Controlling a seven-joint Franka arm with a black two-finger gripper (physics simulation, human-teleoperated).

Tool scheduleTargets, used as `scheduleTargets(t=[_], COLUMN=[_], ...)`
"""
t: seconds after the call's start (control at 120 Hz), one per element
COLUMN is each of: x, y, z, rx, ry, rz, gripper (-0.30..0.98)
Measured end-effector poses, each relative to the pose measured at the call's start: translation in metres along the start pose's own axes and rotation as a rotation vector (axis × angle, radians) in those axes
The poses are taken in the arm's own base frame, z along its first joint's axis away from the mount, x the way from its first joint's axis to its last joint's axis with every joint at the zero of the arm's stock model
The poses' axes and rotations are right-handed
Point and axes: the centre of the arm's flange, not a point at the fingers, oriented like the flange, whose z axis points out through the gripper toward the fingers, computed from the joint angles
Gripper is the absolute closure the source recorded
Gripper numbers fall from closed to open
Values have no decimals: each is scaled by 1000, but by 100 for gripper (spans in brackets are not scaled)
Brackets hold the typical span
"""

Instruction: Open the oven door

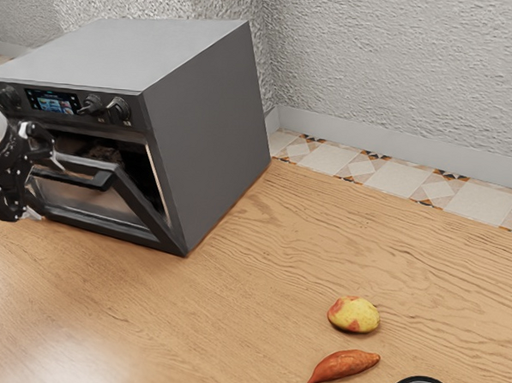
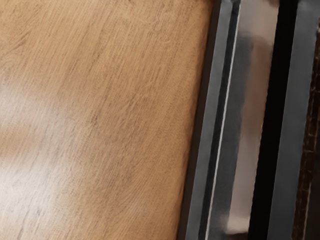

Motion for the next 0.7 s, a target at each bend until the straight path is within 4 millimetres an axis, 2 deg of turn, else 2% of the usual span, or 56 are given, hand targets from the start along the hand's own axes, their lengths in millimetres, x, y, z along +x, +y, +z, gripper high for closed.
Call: scheduleTargets(t=[0.133,0.175,0.208,0.242,0.267,0.308,0.35,0.383,0.417,0.475,0.533,0.575,0.7], x=[23,30,25,10,-7,-55,-113,-156,-197,-241,-261,-268,-287], y=[-42,-55,-57,-49,-35,1,27,38,41,37,31,28,15], z=[-26,-40,-56,-79,-99,-134,-151,-150,-141,-113,-80,-65,-46], rx=[-52,-81,-107,-137,-159,-187,-183,-153,-105,-2,113,178,290], ry=[5,12,23,39,49,40,6,-37,-80,-123,-150,-160,-158], rz=[-46,-65,-60,-40,-16,36,92,135,174,196,162,126,48], gripper=[0,0,0,0,0,0,0,0,0,0,0,0,0])
